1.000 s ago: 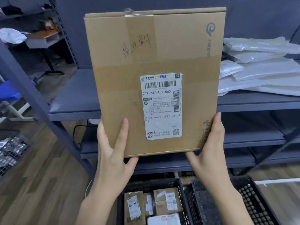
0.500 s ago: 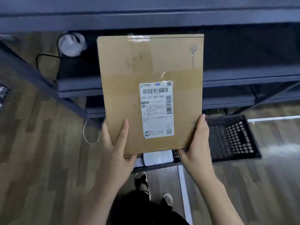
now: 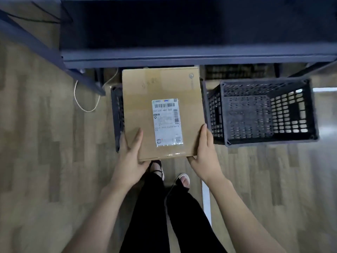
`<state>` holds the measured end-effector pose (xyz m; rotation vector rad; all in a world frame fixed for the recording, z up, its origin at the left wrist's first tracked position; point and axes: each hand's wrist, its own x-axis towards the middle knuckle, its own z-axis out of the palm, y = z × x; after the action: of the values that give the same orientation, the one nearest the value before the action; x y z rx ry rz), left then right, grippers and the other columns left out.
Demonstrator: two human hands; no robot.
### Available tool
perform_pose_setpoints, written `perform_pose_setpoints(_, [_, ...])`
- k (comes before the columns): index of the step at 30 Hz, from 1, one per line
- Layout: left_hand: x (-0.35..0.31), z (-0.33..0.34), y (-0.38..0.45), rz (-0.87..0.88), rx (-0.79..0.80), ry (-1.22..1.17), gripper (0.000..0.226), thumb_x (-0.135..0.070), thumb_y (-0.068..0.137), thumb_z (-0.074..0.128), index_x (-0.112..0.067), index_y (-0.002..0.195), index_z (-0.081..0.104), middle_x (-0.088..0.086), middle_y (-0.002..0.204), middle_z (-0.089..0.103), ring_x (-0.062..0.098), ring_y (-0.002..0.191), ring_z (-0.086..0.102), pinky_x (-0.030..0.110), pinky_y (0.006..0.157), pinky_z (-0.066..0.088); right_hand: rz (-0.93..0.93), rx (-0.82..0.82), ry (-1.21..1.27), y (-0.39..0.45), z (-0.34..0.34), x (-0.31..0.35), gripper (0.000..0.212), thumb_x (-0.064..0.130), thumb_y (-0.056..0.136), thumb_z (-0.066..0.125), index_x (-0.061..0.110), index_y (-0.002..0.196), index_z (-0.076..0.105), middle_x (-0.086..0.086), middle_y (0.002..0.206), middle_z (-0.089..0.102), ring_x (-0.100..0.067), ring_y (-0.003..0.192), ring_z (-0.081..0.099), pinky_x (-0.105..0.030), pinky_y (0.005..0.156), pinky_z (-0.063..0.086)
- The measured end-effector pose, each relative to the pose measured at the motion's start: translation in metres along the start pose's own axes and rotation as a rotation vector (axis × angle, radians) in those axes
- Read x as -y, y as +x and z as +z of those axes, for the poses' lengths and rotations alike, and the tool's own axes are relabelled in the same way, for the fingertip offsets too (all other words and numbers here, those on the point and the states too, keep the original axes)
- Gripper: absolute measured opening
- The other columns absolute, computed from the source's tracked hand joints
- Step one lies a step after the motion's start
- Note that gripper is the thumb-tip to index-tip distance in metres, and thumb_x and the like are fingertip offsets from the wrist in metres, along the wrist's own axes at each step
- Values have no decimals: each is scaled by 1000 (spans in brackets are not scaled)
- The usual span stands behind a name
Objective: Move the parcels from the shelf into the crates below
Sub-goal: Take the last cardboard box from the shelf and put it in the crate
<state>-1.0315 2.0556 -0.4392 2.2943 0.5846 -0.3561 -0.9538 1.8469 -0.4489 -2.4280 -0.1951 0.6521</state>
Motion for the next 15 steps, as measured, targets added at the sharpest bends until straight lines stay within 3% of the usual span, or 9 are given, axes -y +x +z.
perform_pose_setpoints(5, [70, 36, 66, -64, 101, 54, 107, -17, 72, 79, -32, 150, 8, 9, 153, 7, 26, 141, 22, 36, 115, 24, 27, 125, -58, 61, 71, -31, 103, 7, 79, 69, 2, 149, -7, -16, 155, 8, -31, 142, 16, -40, 113, 28])
perform_pose_setpoints(9, [106, 65, 105, -103, 156, 89, 104, -21, 73, 79, -28, 151, 10, 10, 152, 7, 25, 141, 21, 31, 112, 23, 61, 198, -107, 103, 111, -54, 107, 9, 79, 70, 6, 150, -11, -13, 154, 9, -33, 136, 27, -41, 109, 33])
perform_pose_setpoints(15, [139, 91, 137, -135, 183, 112, 102, -19, 77, 76, -29, 151, 7, 9, 152, 4, 25, 136, 29, 24, 109, 23, 66, 249, -142, 138, 156, -73, 106, 6, 80, 67, 4, 148, -14, -16, 154, 6, -36, 133, 30, -39, 108, 34])
